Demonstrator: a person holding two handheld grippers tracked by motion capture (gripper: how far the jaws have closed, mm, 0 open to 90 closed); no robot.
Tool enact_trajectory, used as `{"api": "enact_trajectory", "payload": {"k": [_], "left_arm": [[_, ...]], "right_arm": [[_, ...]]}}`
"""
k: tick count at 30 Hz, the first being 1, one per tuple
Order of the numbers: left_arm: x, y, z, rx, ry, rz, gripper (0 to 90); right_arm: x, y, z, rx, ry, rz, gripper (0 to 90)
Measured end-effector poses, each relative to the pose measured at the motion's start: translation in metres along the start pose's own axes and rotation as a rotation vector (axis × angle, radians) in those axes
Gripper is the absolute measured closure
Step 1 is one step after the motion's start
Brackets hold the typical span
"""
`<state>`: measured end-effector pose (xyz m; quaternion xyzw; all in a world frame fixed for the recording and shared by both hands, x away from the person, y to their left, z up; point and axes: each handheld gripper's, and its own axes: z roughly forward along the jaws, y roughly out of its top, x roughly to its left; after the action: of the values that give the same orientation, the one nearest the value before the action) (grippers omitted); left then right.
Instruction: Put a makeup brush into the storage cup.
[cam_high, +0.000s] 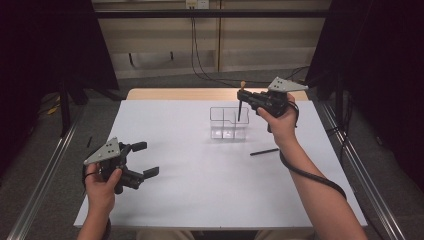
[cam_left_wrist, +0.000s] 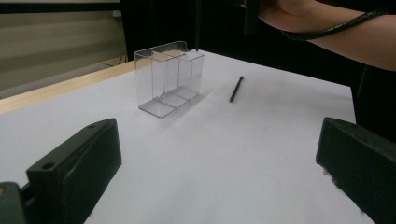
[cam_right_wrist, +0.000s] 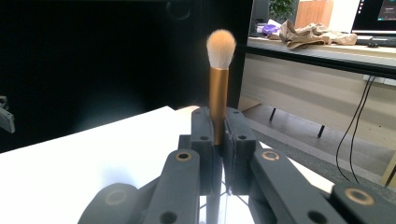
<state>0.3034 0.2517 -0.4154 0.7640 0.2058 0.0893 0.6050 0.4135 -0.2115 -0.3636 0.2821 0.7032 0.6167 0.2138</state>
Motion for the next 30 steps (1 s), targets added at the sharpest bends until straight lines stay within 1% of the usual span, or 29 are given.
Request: {"api": "enact_trajectory", "payload": {"k": [5, 9, 18, 24, 30], "left_arm": [[0.0, 0.0, 0.0, -0.001, 0.0, 0.0, 0.1], [0.0, 0.0, 0.0, -0.002, 0.001, -0.002, 0.1], [0.001, 0.0, -0.001, -0.001, 0.002, 0.0, 0.1], [0.001, 0.0, -0.001, 0.0, 0.005, 0.001, 0.1], [0.001, 0.0, -0.001, -0.001, 0.005, 0.001, 0.1]], "right_arm": [[-0.003, -0.001, 0.002, 0.009, -0.012, -0.001, 84.6], [-0.004, -0.002, 0.003, 0.004, -0.018, -0.001, 84.6], [-0.008, -0.006, 0.005, 0.01, -0.035, -0.009, 84.5], [-0.008, -0.009, 0.005, 0.017, -0.037, -0.012, 84.5], [-0.008, -0.013, 0.006, 0.02, -0.04, -0.005, 84.5]]}}
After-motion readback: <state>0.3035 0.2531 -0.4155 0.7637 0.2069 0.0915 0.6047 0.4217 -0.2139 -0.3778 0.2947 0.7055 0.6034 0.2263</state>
